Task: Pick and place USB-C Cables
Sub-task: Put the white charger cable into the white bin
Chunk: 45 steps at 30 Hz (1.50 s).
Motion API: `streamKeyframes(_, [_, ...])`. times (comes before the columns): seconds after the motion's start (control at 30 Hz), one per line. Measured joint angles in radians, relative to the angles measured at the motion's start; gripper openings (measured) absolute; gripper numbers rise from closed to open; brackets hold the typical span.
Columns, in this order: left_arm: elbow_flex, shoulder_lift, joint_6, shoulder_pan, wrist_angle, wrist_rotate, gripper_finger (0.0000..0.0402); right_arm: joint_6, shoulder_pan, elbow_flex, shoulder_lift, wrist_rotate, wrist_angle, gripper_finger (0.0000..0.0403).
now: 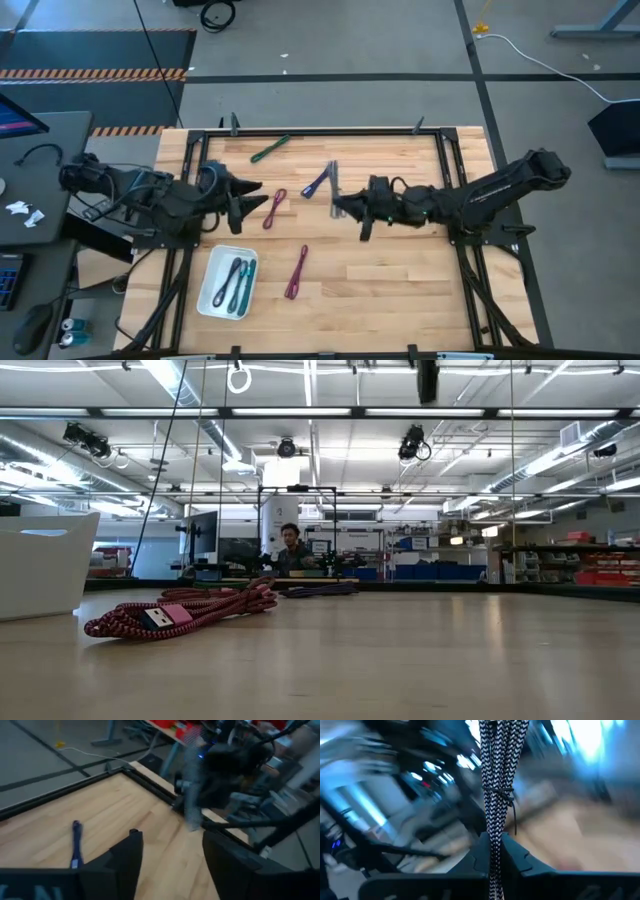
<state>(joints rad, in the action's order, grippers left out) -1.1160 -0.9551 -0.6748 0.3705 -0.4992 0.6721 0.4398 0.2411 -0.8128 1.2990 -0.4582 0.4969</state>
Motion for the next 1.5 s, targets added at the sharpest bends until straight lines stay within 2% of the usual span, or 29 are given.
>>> streamKeyframes(0.1, [0.0,-0.03,0.147,-0.062,0.074,-0.143,0.0256,-0.225,0.038,-0.079,0.046,0.001,0.076,0.0021])
streamKeyframes(0.27, [0.0,-0.124,0.481,-0.12,0.336,-0.381,0.0314,-0.306,0.036,-0.198,0.129,0.047,0.061,0.0018])
streamKeyframes(0.37, [0.0,-0.194,0.55,-0.146,0.487,-0.415,0.0332,-0.331,0.034,-0.245,0.167,0.059,0.064,0.0019])
streamKeyframes(0.57, [0.0,-0.276,0.469,-0.195,0.694,-0.417,0.0342,-0.328,0.033,-0.263,0.205,0.059,0.062,0.0019])
streamKeyframes(0.67, [0.0,-0.302,0.461,-0.204,0.757,-0.487,0.0318,-0.303,0.033,-0.263,0.207,0.06,0.045,0.0019])
streamKeyframes(0.77, [0.0,-0.309,0.461,-0.204,0.784,-0.525,0.0269,-0.283,0.033,-0.263,0.207,0.06,0.04,0.0019])
streamKeyframes(0.97, [-0.001,-0.307,0.47,-0.204,0.779,-0.538,0.0107,-0.275,0.033,-0.263,0.206,0.062,0.029,0.0031])
streamKeyframes(1.03, [-0.008,-0.303,0.498,-0.199,0.762,-0.559,0.0046,-0.275,0.034,-0.263,0.206,0.067,0.027,0.004])
streamKeyframes(1.07, [-0.013,-0.303,0.51,-0.194,0.756,-0.567,0.003,-0.275,0.034,-0.263,0.206,0.069,0.028,0.0044])
streamKeyframes(1.2, [-0.072,-0.303,0.528,-0.179,0.646,-0.569,0.0034,-0.275,0.034,-0.264,0.206,0.078,0.035,0.0054])
streamKeyframes(1.3, [-0.186,-0.303,0.505,-0.175,0.41,-0.569,0.0039,-0.274,0.033,-0.264,0.206,0.103,0.042,0.0055])
streamKeyframes(1.43, [-0.362,-0.306,0.493,-0.168,0.005,-0.531,0.0029,-0.269,0.022,-0.264,0.206,0.107,0.033,0.0055])
streamKeyframes(1.5, [-0.429,-0.307,0.436,-0.168,-0.19,-0.513,0.0029,-0.249,0.011,-0.264,0.206,0.107,0.021,0.0055])
